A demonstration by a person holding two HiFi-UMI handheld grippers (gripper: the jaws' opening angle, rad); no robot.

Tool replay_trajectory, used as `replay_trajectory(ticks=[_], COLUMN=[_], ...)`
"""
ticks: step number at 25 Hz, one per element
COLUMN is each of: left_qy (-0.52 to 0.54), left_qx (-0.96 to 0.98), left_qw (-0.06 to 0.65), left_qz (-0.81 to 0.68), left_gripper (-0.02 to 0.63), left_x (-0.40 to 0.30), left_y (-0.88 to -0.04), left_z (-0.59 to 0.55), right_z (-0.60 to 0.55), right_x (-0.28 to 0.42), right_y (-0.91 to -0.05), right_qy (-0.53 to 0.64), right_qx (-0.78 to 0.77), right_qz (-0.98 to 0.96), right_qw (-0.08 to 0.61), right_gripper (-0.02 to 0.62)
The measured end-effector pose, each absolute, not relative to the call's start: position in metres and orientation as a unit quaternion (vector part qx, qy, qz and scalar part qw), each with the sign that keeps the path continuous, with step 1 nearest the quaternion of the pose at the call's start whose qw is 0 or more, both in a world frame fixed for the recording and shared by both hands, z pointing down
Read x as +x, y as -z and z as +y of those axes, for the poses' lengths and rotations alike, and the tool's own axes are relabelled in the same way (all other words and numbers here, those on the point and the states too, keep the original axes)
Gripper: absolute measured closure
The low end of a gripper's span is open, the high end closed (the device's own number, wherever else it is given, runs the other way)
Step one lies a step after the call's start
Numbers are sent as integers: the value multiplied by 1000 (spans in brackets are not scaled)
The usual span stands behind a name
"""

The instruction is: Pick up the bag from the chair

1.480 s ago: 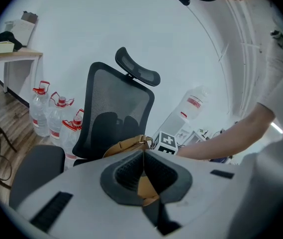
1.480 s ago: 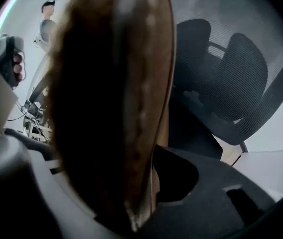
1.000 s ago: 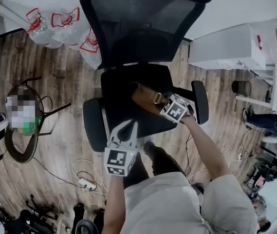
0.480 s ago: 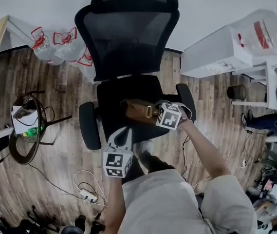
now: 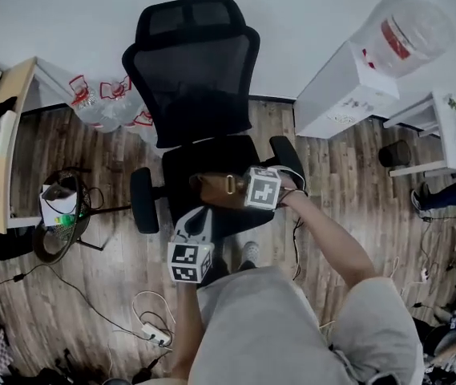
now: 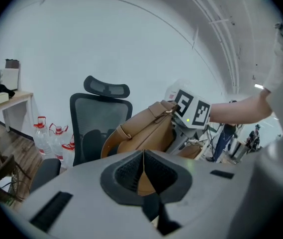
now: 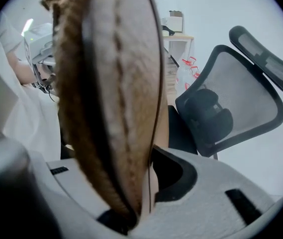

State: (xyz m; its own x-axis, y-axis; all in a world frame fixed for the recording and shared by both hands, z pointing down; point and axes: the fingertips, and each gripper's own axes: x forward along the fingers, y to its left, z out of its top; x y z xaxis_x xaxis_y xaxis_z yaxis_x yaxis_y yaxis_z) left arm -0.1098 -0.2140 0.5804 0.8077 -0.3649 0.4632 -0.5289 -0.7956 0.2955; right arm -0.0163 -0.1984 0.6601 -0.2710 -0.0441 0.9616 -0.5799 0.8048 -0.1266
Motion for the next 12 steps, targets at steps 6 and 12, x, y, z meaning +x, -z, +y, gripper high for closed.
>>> replay_trajectory(ticks=[6, 12], left_qy=[-183, -181], left_qx=[936, 938], left_qw=[177, 154], left_qz=[-244, -253], left_gripper=[600, 600], left_x=[-92, -88], left_y=[-546, -530], left_z=[-153, -104], right_z=[-159, -119], right_x=[-1, 11], right_y=[-616, -584], right_qy=[-213, -199], right_qx=[234, 234], right_qz=[-780, -783], right_qw=[540, 541], right_gripper=[456, 457])
